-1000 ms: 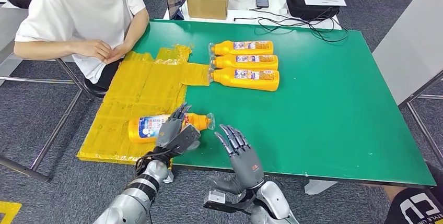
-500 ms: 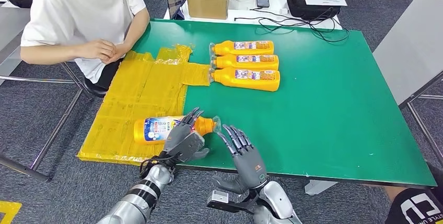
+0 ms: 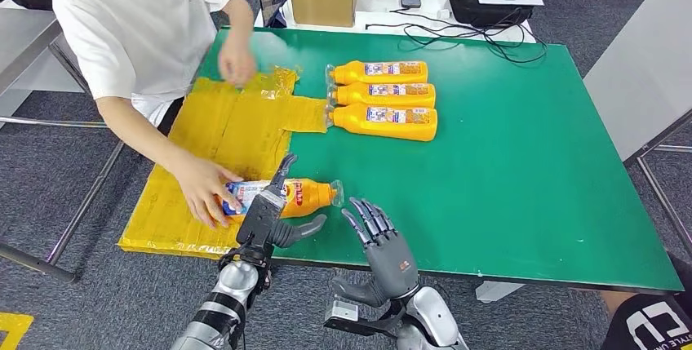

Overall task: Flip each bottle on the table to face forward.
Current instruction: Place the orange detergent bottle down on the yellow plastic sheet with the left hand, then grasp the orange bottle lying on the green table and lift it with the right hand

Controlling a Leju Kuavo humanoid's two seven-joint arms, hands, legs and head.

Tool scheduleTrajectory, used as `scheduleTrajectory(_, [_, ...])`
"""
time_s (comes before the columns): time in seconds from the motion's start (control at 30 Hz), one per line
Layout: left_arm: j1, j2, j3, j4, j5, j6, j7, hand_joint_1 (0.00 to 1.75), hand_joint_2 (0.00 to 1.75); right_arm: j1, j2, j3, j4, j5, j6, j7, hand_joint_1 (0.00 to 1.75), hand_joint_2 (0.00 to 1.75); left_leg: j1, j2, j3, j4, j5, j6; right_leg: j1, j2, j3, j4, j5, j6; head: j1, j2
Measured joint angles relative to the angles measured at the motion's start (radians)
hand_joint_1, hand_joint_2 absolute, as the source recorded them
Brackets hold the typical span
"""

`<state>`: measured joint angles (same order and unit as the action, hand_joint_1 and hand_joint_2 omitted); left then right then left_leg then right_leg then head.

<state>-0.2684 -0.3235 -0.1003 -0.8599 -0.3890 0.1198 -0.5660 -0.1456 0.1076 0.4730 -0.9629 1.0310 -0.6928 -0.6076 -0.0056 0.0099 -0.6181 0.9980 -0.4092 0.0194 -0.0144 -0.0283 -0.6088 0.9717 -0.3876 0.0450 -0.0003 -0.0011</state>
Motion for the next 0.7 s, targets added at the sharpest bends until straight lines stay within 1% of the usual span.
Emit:
scheduleTrajectory(0.07, [0.004, -0.001, -0.001, -0.01, 0.061, -0.031, -0.001, 0.0, 1.75, 0.002, 0.001, -0.002, -0.002, -0.015, 0.0, -0.009, 0.0, 0.0, 0.0, 0.0, -0.001, 0.0, 0.0, 0.0, 0.0, 0.0, 0.0, 0.0, 0.0, 0.0, 0.0, 0.0])
scheduleTrajectory(0.1, [0.005, -0.003, 0.0, -0.019, 0.124, -0.058, -0.001, 0.0, 1.75, 0.004, 0.004, -0.006, -0.006, -0.029, 0.0, -0.017, 0.0, 0.0, 0.0, 0.0, -0.001, 0.0, 0.0, 0.0, 0.0, 0.0, -0.001, 0.0, 0.0, 0.0, 0.0, 0.0])
scheduleTrajectory(0.17, [0.01, -0.008, 0.003, -0.047, 0.279, -0.109, 0.006, 0.0, 1.75, 0.009, 0.011, -0.019, -0.017, -0.054, 0.0, -0.037, 0.0, 0.87, 0.0, 0.0, -0.001, 0.0, 0.0, 0.0, 0.0, 0.0, -0.001, 0.0, 0.0, 0.0, 0.0, 0.0])
scheduleTrajectory(0.23, [0.016, -0.012, 0.004, -0.093, 0.435, -0.139, 0.022, 0.0, 1.75, 0.013, 0.022, -0.034, -0.031, -0.065, 0.0, -0.052, 0.0, 1.75, 0.0, 0.0, -0.001, 0.0, 0.0, 0.0, 0.0, 0.0, -0.001, 0.0, 0.0, 0.0, 0.0, 0.0])
scheduleTrajectory(0.27, [0.019, -0.013, 0.004, -0.122, 0.509, -0.147, 0.03, 0.0, 1.75, 0.013, 0.027, -0.041, -0.039, -0.07, 0.0, -0.058, 0.0, 1.75, 0.0, 0.001, -0.001, 0.0, 0.0, 0.0, 0.0, 0.0, -0.001, 0.0, 0.0, 0.0, 0.0, 0.0])
scheduleTrajectory(0.33, [0.026, -0.014, 0.004, -0.179, 0.607, -0.151, 0.041, 0.0, 1.75, 0.014, 0.036, -0.053, -0.051, -0.09, 0.0, -0.068, 0.0, 1.75, 0.0, 0.001, -0.001, 0.0, 0.0, 0.0, 0.0, 0.001, -0.002, 0.0, 0.0, 0.0, 0.0, 0.0])
scheduleTrajectory(0.4, [0.033, -0.014, 0.003, -0.229, 0.66, -0.147, 0.044, 0.0, 1.75, 0.014, 0.041, -0.06, -0.063, -0.108, 0.0, -0.06, 0.0, 1.75, 0.0, 0.001, -0.001, 0.0, 0.0, 0.0, 0.0, 0.001, -0.002, 0.0, 0.0, 0.0, 0.0, 0.0])
scheduleTrajectory(0.43, [0.036, -0.013, 0.003, -0.251, 0.676, -0.144, 0.042, 0.0, 1.75, 0.014, 0.04, -0.063, -0.069, -0.1, 0.0, -0.042, 0.0, 1.75, 0.0, 0.001, -0.001, 0.0, 0.0, 0.0, 0.0, 0.001, -0.002, 0.0, 0.0, 0.0, 0.0, 0.0])
scheduleTrajectory(0.5, [0.049, -0.012, 0.004, -0.296, 0.705, -0.139, 0.034, 0.0, 1.75, 0.014, 0.031, -0.07, -0.084, -0.041, 0.0, 0.024, 0.0, 1.75, 0.0, 0.001, -0.001, 0.0, 0.0, 0.0, 0.0, 0.001, -0.002, 0.0, 0.0, 0.0, 0.0, 0.0])
scheduleTrajectory(0.57, [0.069, -0.009, 0.008, -0.345, 0.725, -0.131, 0.025, 0.0, 1.75, 0.012, 0.007, -0.081, -0.099, 0.049, 0.0, 0.11, 0.0, 1.75, 0.0, 0.001, -0.002, 0.0, 0.0, 0.0, 0.0, 0.0, -0.001, 0.0, 0.0, 0.0, 0.0, 0.0])
scheduleTrajectory(0.7, [0.116, -0.008, 0.028, -0.444, 0.72, -0.09, 0.011, 0.0, 1.75, -0.001, -0.077, -0.109, -0.113, 0.19, 0.006, 0.26, 0.0, 1.75, -0.001, 0.0, -0.002, 0.0, 0.0, 0.0, -0.001, 0.0, -0.001, 0.0, 0.0, 0.0, 0.0, 0.0])
